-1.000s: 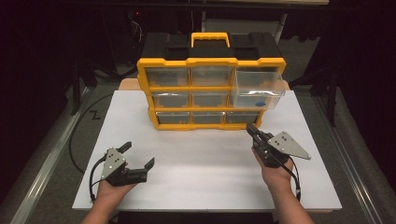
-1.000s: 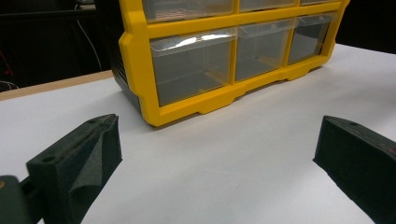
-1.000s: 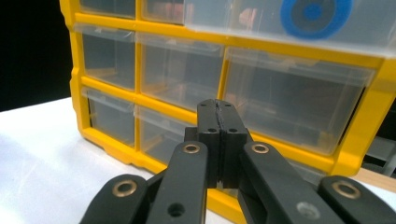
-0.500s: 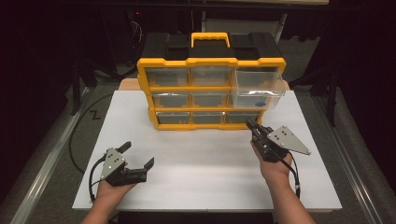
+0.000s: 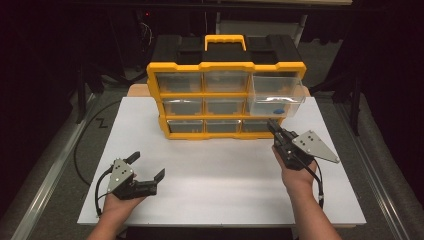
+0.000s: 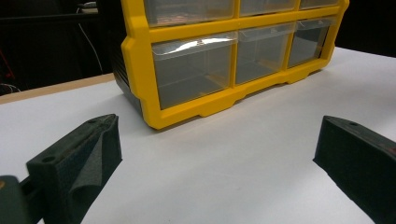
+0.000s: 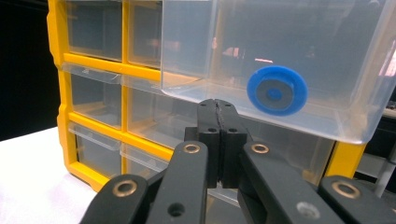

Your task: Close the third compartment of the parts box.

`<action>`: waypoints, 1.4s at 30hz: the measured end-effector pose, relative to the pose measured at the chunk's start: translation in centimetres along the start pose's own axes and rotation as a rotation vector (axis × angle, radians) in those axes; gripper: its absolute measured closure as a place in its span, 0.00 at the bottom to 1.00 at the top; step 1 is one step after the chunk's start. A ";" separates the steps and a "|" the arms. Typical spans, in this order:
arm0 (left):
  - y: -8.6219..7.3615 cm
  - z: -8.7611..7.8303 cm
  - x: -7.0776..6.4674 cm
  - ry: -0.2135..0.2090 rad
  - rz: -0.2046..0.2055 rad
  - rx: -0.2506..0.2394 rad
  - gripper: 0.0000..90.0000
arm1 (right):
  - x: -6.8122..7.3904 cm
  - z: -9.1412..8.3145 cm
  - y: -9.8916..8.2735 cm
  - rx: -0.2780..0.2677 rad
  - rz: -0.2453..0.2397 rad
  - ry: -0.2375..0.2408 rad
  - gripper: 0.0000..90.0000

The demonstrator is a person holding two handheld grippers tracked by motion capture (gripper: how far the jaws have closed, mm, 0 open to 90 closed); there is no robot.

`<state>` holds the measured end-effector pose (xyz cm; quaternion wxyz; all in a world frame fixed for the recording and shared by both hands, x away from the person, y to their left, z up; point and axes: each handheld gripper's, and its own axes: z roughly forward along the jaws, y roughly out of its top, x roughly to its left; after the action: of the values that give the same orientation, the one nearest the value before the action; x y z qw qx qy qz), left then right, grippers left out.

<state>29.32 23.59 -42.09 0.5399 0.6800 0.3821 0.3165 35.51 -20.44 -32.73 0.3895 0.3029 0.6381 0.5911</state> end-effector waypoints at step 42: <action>0.0 -0.2 0.0 0.006 -0.001 -0.014 0.00 | -1.5 0.3 2.8 -0.039 0.000 -0.071 1.00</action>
<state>29.14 23.67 -42.00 0.5438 0.6749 0.3819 0.3209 36.35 -21.27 -29.77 0.4177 0.3159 0.6122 0.5924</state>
